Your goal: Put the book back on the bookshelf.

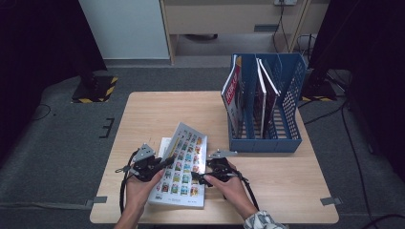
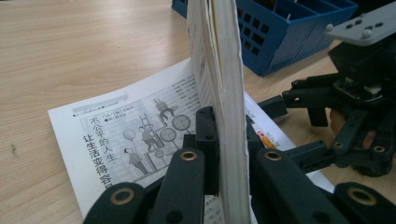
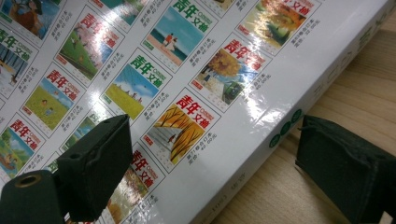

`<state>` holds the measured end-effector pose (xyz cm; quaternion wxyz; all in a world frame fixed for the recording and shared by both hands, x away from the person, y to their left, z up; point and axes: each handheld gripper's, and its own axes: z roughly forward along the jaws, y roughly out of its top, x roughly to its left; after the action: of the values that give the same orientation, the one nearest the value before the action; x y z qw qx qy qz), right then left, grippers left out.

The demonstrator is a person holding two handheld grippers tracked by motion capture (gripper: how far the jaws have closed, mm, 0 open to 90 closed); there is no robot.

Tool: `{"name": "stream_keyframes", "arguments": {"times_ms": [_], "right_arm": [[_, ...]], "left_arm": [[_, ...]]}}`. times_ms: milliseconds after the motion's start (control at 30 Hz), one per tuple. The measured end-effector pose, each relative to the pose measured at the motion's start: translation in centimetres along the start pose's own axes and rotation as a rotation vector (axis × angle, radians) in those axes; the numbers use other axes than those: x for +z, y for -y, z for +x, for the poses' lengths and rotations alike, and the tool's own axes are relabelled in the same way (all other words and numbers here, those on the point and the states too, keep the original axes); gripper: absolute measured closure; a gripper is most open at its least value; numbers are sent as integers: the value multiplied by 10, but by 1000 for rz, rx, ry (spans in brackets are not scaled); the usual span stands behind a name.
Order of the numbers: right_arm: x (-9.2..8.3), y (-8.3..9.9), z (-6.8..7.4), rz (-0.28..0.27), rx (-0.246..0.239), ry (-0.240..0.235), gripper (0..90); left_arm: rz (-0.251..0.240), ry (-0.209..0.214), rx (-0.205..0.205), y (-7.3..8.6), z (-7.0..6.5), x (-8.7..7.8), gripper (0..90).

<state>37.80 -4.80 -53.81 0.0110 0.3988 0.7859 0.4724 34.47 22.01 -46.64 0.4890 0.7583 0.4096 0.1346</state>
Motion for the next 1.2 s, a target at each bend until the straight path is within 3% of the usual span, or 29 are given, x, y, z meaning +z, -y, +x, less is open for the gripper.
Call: {"name": "stream_keyframes", "arguments": {"times_ms": [233,367,533,633,733,867,900,933,967,1067,1200], "right_arm": [[4,0,4,18,3,-60,112],[5,1,4,20,5,-60,112],[5,1,4,17,-1,-53,125],[5,1,4,16,0,-49,125],[5,1,5,15,3,-46,126],[5,1,5,16,4,-42,131],[5,2,5,14,4,-38,142],[4,2,5,13,8,-33,161],[4,2,5,10,14,-36,167],[4,2,3,4,17,-34,178],[4,2,4,7,21,-27,178]], "left_arm": [[-16,13,-7,-1,0,-4,848],[-9,13,-16,1,5,-2,846],[25,-23,-36,9,12,4,831],[73,-78,-9,15,15,11,805],[102,-141,-17,19,22,15,713],[134,-277,-22,24,34,15,464],[108,-254,-1,25,40,13,466],[119,-270,-30,26,40,11,463],[123,-277,-35,26,42,9,436],[183,-279,-5,31,47,11,338],[224,-248,9,34,48,16,312]]}}
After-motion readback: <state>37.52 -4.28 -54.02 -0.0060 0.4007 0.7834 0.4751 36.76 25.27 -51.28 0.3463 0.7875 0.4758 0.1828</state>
